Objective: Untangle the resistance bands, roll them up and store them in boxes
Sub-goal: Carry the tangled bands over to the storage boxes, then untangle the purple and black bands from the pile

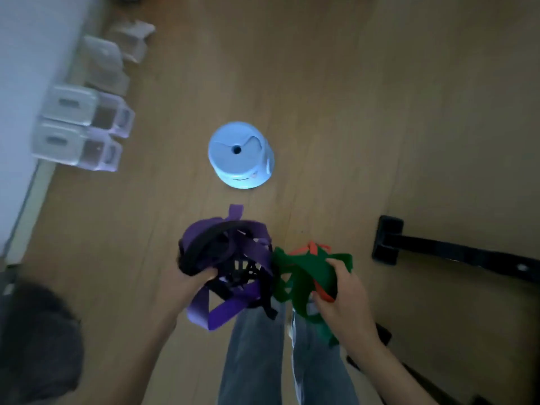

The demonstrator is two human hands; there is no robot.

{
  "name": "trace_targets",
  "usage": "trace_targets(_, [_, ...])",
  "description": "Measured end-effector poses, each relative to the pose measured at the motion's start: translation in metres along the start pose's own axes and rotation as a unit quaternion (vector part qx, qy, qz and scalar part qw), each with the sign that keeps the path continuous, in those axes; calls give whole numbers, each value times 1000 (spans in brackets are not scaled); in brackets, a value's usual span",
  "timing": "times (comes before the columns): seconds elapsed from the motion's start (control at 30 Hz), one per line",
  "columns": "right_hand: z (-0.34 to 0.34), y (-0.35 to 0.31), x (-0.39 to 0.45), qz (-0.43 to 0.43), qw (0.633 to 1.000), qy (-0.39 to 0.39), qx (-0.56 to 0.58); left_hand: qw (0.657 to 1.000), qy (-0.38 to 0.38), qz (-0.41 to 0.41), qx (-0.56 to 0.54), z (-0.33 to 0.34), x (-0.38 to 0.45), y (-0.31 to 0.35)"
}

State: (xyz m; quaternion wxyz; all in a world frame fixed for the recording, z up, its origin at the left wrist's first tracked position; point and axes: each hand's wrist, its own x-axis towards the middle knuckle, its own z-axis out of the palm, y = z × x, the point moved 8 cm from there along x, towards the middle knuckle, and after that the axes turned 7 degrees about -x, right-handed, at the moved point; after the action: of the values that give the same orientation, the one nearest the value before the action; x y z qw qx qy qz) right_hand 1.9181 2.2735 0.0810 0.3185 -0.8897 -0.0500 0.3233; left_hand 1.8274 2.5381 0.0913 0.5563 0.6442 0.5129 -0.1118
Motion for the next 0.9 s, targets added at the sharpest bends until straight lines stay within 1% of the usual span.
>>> trace_targets(0.07, [-15,-76,-21,-69,997,-40,7,998,39,45,0,-58,-37,38])
trace_targets(0.13, [-16,-142,-28,-120,989,-89,18,995,69,65,-13,-106,-64,61])
trace_targets(0.23, [-1,-227,-26,-159,974,-152,53,991,104,76,-47,-167,-80,78])
trace_targets(0.33, [23,-300,-8,-184,962,-191,70,986,136,73,-56,-213,-69,88])
trace_targets(0.4, [45,-344,9,-211,953,-209,56,978,170,74,-99,-242,-51,87])
trace_targets(0.47, [68,-388,32,-237,947,-214,23,967,192,82,-146,-271,-21,88])
trace_targets(0.53, [86,-431,58,-255,947,-196,-3,962,201,74,-171,-301,13,91])
trace_targets(0.6, [96,-474,84,-247,955,-164,0,963,202,56,-171,-331,42,102])
trace_targets(0.67, [101,-515,105,-224,963,-145,32,963,217,40,-158,-363,62,115])
trace_targets(0.77, [113,-574,129,-206,961,-162,90,957,235,42,-163,-409,85,139])
trace_targets(0.9, [131,-625,160,-180,963,-176,94,949,249,63,-185,-447,117,174])
